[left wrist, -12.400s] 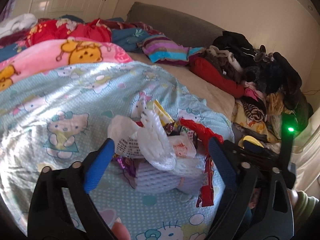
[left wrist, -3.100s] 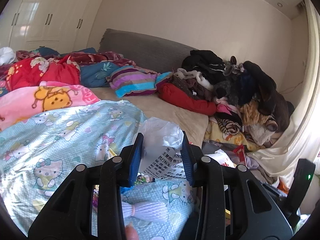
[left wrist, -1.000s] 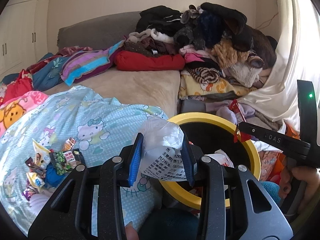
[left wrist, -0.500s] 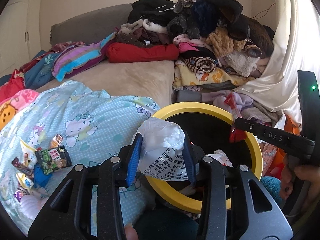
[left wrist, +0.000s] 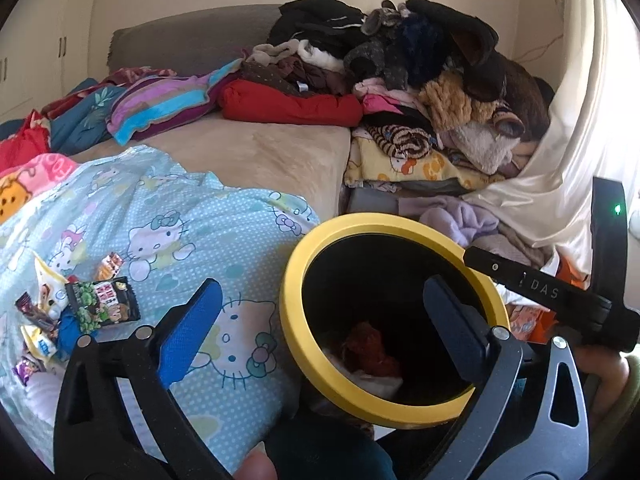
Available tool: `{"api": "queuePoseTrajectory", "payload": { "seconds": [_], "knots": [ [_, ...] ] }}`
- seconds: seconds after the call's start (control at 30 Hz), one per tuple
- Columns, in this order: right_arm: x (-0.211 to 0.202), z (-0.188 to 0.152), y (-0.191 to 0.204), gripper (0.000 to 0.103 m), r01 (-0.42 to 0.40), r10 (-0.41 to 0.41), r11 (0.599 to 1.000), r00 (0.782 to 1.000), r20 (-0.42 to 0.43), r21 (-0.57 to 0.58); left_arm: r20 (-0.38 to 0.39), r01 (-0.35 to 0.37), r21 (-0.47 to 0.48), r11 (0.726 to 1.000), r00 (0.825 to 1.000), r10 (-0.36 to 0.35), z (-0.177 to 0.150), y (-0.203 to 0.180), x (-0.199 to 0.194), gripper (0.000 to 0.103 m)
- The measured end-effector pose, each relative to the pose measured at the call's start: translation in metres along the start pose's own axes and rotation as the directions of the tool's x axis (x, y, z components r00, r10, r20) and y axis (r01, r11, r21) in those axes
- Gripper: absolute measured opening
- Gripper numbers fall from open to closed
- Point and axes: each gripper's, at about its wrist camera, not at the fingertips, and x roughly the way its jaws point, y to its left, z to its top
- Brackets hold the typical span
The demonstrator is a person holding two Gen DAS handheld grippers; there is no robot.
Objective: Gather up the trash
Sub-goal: 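Open both tools to drop the white bag and red wrapper into the bin, then move both tools back over the remaining trash on the bed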
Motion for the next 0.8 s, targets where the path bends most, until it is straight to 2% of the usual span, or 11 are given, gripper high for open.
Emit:
{"api": "queuePoseTrajectory", "payload": {
  "seconds": [0.23, 0.8],
  "knots": [
    [-0.007, 0.001, 0.018, 0.07, 0.002, -0.001, 1.0, 1.0, 0.026, -0.023, 0.049, -0.029, 0.003, 1.0, 0.998, 0.029, 0.001, 0.01, -0.022, 0.092],
    [-0.028, -0.007, 0.085, 0.081, -0.061, 0.071, 0.986, 0.996, 0.056, -0.156, 0.145, -0.099, -0.079, 0.992, 0.983, 0.11, 0.017, 0.057, -0.065, 0.092]
  ]
}}
